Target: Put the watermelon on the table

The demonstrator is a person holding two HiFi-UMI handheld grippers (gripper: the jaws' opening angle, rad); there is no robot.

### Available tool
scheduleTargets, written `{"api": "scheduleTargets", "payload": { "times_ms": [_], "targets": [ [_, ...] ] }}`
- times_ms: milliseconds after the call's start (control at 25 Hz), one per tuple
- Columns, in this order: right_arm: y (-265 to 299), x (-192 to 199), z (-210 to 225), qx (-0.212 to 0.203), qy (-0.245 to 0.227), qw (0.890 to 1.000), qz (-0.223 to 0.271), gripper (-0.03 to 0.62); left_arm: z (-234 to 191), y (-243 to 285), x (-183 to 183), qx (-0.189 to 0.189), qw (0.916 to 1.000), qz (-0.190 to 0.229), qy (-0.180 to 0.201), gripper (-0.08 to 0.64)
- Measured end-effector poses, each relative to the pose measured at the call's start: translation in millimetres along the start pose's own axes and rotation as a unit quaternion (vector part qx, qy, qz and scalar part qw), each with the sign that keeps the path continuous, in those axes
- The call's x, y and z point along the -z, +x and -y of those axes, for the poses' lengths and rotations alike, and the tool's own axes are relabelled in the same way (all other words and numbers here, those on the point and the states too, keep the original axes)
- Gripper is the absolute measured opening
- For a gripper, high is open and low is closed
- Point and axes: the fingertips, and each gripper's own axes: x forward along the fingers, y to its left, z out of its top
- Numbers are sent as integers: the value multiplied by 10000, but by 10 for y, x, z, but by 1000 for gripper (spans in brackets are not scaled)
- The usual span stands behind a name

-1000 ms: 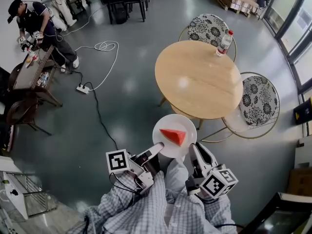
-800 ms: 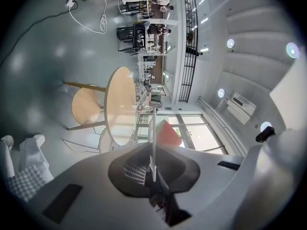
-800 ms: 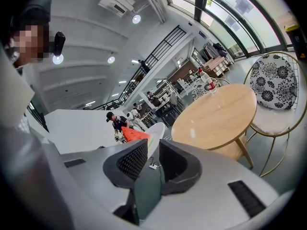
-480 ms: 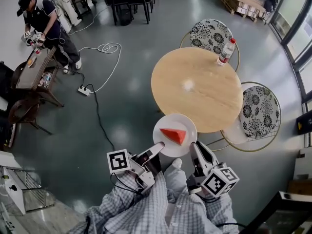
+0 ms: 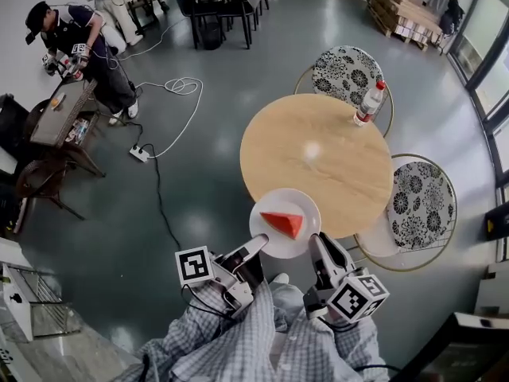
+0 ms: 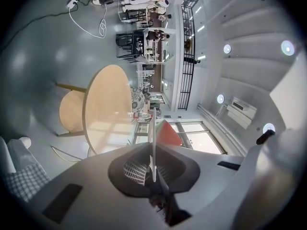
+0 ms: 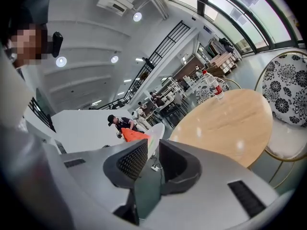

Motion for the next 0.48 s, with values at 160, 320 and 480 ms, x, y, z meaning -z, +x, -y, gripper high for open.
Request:
{"api": "scheduleTargets", "payload": {
  "times_ms": [160, 320, 480],
  "targets": [
    [73, -138, 150, -88, -85, 9999, -80, 80, -48, 184, -26, 34, 9999, 135, -9, 28],
    [140, -228, 243, -105, -194, 9997, -132, 80, -53, 322, -64, 68, 9998, 198, -8, 28],
    [194, -272, 279, -175, -192, 9995, -151, 80, -44, 375, -106, 77, 9996, 255, 70, 28]
  ]
}}
